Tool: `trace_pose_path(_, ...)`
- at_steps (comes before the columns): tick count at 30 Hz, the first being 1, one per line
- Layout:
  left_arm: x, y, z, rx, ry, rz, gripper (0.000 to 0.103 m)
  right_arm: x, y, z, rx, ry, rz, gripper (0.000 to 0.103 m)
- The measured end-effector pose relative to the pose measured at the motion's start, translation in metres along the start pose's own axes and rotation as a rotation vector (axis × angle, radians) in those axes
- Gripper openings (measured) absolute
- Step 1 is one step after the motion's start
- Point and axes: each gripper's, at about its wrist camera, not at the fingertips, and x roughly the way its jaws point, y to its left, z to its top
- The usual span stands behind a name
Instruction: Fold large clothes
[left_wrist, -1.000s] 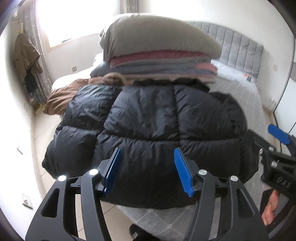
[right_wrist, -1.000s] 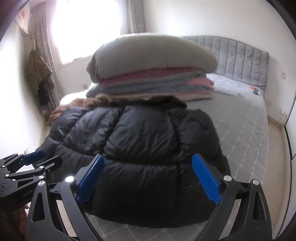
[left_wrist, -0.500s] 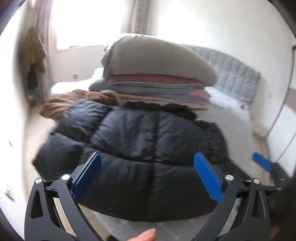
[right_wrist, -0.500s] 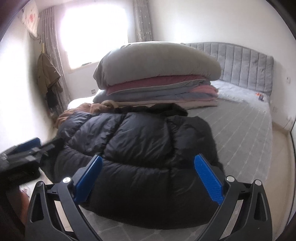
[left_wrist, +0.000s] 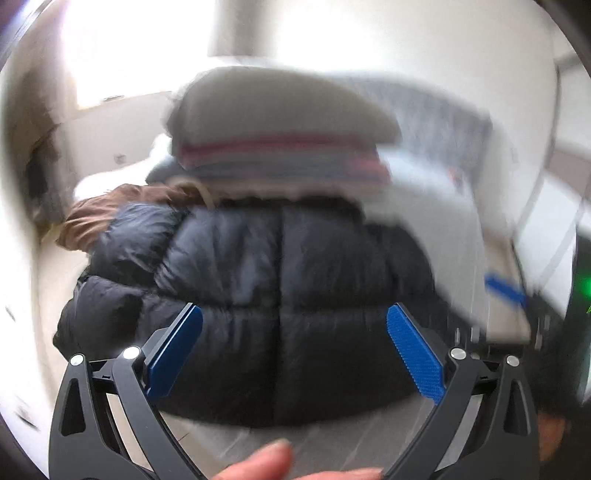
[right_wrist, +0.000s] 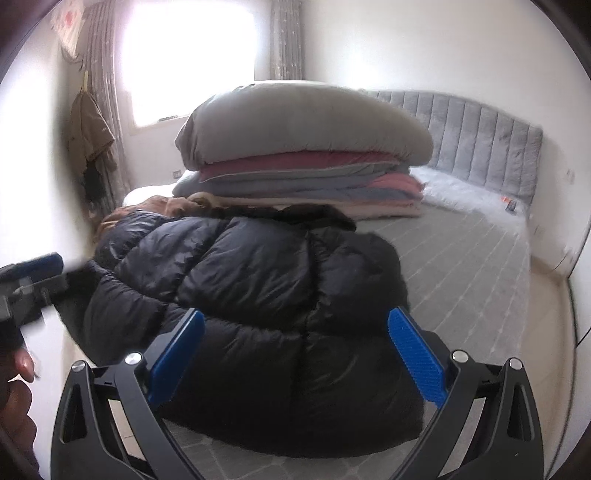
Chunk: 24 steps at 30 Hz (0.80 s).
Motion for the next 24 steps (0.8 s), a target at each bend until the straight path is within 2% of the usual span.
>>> trace_pose_path(1,0.003,0.0,0.0,0.004,0.024,-0.017,0.096,0.003,-0.002,-0.001,0.012,0.018,0.005,0.096)
trace_pose_path(3,0.0,0.0,-0.003,-0.007,-0.014,-0.016,0.096,0.007,-0.006,-0.004,0.026,0.036,0.012,0.096)
trace_pose_path(6,-0.01,-0.003,-0.007,0.015,-0.044,-0.177,0.096,0.01,-0.009,-0.006,0.033,0.044,0.012,0.096)
trace_pose_path(7,-0.013,-0.008,-0.008,0.041,-0.048,-0.166,0.096,0.01,-0.01,-0.006,0.038,0.048,0.014,0.096)
trace_pose_path(9,-0.014,-0.021,-0.01,0.103,-0.038,-0.053,0.096,0.013,-0.013,-0.006,0.048,0.055,0.021,0.096)
trace_pose_path(11,-0.011,-0.03,-0.012,0.147,-0.062,0.076,0.096,0.015,-0.015,-0.007,0.061,0.062,0.031,0.096)
trace_pose_path(13,-0.011,-0.033,-0.012,0.147,-0.1,0.149,0.096,0.016,-0.017,-0.008,0.066,0.066,0.042,0.096)
trace_pose_path(17,-0.014,-0.034,-0.009,0.151,-0.137,0.177,0.096,0.016,-0.021,-0.009,0.067,0.062,0.046,0.096)
trace_pose_path(20,-0.004,-0.035,-0.005,0.157,-0.066,0.128,0.096,0.012,-0.023,-0.009,0.064,0.039,0.039,0.096)
trace_pose_path(22,0.008,-0.039,-0.005,0.177,-0.003,0.161,0.096,0.008,-0.025,-0.009,0.06,0.019,0.034,0.096)
trace_pose_path(24,0.014,-0.043,-0.008,0.195,0.017,0.197,0.096,0.005,-0.027,-0.009,0.057,0.002,0.03,0.096)
